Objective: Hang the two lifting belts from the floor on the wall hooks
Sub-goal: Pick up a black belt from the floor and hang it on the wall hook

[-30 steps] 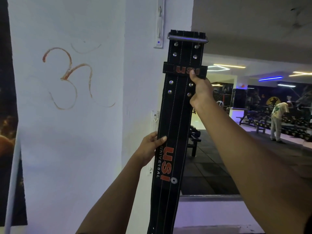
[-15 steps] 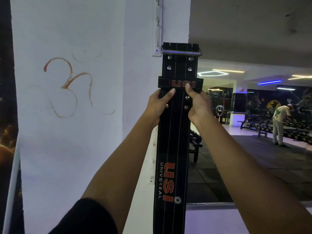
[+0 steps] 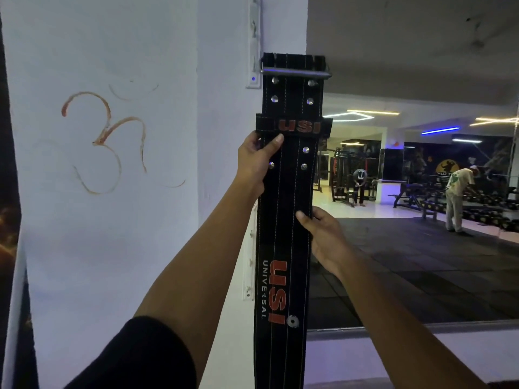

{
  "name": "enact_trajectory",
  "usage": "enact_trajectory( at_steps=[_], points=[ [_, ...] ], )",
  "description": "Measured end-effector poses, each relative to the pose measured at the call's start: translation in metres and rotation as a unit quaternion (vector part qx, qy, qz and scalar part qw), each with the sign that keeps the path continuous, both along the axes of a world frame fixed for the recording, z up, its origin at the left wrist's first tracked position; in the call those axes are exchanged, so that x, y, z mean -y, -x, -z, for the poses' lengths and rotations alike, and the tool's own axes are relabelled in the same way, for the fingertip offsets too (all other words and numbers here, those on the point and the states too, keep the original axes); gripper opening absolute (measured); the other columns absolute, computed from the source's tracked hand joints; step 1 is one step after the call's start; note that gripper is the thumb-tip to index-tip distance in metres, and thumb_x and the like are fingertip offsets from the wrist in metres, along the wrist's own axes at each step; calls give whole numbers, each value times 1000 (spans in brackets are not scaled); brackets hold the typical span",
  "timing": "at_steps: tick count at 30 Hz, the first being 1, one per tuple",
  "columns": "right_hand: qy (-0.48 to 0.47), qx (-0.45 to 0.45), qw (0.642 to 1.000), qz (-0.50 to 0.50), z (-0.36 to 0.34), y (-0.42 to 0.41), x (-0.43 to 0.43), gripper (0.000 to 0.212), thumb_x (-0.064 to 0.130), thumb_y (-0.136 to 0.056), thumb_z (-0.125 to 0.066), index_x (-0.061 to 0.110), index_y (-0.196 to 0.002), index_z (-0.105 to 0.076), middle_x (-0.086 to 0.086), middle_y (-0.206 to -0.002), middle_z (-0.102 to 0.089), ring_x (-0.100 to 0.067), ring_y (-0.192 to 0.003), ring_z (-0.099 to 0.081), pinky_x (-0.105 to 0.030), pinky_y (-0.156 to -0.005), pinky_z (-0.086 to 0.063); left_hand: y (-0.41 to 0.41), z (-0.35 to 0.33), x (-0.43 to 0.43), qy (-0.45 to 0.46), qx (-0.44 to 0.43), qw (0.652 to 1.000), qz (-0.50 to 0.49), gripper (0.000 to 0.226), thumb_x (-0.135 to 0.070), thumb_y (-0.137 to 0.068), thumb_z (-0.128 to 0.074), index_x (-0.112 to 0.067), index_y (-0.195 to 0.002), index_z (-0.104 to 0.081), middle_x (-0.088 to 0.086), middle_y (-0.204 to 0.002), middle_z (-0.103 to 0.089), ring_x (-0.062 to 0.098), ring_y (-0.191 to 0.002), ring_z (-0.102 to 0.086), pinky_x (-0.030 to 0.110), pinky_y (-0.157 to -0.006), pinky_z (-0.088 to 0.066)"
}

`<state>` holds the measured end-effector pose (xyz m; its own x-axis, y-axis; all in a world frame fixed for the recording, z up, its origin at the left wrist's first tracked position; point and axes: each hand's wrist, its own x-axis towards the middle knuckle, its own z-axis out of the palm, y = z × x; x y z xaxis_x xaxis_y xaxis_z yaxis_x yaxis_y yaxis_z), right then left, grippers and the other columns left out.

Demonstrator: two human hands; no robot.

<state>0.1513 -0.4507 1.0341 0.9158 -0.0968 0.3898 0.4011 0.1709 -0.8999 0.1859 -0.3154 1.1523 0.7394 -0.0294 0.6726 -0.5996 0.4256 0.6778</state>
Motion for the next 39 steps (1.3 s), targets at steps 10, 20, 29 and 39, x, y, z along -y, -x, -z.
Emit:
enact_trajectory(
  at_steps=[10, 20, 29, 39],
  points=[
    [-69, -22, 997, 23, 21, -2, 4, 40, 4, -86, -59, 7, -126, -54, -16, -131, -58, -33, -121, -56, -59, -102, -43, -1, 0, -5, -1, -8, 1000, -5, 15, -10, -85, -65, -18, -98, -63, 1, -97, -68, 22, -97, -66, 34, -78, -56],
    [-13, -48, 999, 12, 42, 7, 2, 37, 2, -84, -61, 19, -116, -60, -12, -123, -63, -27, -113, -59, -55, -103, -42, -10, 8, -9, 11, -20, 1000, -8, 16, -11, -84, -66, -20, -97, -63, 3, -102, -68, 26, -103, -65, 38, -80, -55],
    [-37, 74, 995, 50, -87, -5, -18, 50, 38, -81, -68, 11, -121, -57, -8, -120, -65, -26, -114, -61, -39, -92, -51, -16, 21, -9, 5, -9, 1000, 7, 23, -9, -84, -65, -12, -106, -62, 7, -102, -69, 25, -97, -67, 34, -75, -57],
    [9, 77, 992, 101, -157, -5, -22, 8, 17, -78, -73, 14, -83, -67, -7, -92, -71, -28, -96, -67, -46, -85, -56, -19, 25, -27, -80, -7, 996, 42, 40, -18, -87, -62, -13, -126, -50, 8, -122, -62, 30, -112, -61, 43, -87, -53]
  ],
)
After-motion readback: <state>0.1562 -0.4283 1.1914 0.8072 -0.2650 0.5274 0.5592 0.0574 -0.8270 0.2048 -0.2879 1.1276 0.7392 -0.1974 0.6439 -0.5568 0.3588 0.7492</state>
